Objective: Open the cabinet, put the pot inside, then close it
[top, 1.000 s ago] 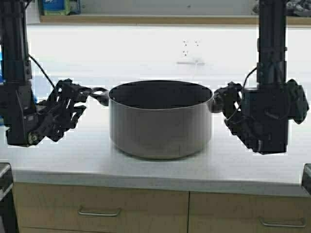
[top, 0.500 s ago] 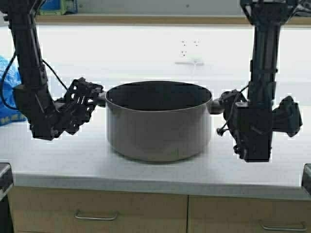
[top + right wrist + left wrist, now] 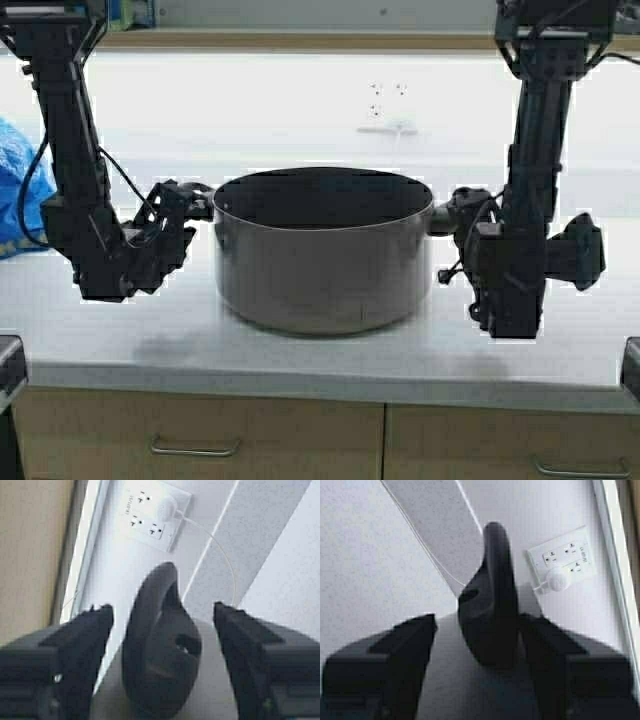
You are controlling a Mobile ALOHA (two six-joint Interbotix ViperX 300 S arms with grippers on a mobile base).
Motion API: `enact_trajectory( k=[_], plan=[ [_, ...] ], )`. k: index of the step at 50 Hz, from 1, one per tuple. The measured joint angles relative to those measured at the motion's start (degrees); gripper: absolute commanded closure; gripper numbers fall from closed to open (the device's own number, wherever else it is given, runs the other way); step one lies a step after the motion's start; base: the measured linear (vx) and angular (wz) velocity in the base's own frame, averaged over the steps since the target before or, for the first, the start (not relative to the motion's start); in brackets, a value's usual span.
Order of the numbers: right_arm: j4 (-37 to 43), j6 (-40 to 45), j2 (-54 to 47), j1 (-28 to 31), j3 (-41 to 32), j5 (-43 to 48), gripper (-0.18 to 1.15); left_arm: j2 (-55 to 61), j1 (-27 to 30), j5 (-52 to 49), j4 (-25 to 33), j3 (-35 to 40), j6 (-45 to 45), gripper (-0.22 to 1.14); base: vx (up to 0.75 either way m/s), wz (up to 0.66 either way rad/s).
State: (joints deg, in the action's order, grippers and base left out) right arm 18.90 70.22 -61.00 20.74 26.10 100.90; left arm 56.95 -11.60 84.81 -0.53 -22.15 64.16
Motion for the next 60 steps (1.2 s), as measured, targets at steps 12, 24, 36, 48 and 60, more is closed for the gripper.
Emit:
enact_trajectory(
  k=[12, 24, 36, 48, 60],
  plan=[
    [-1.2, 0.4, -0.9, -0.1, -0.2, 0.1, 0.03, 1.8, -0.1, 0.8, 3.3, 2.4, 0.2, 0.04, 0.00, 0.00],
    [-1.4, 0.4, -1.1, -0.2, -1.1, 0.0, 0.03, 3.0, -0.7, 1.1, 7.0, 4.4, 0.4, 0.04, 0.00, 0.00],
    [-1.8, 1.1, -1.1, -0.1, -1.5, 0.0, 0.17, 3.1, -1.8, 1.1, 10.6, 4.7, 0.4, 0.29, 0.00, 0.00],
    [-3.7, 2.5, -0.4, 0.2, -1.2, 0.3, 1.02, 2.5, -2.1, 1.2, 11.0, 4.0, 0.0, 0.98, 0.00, 0.00],
    [-4.7, 3.5, 0.4, -0.2, 0.1, 0.3, 0.89, 1.7, -2.3, 1.2, 11.2, 2.6, -0.2, 0.89, 0.00, 0.00]
  ],
)
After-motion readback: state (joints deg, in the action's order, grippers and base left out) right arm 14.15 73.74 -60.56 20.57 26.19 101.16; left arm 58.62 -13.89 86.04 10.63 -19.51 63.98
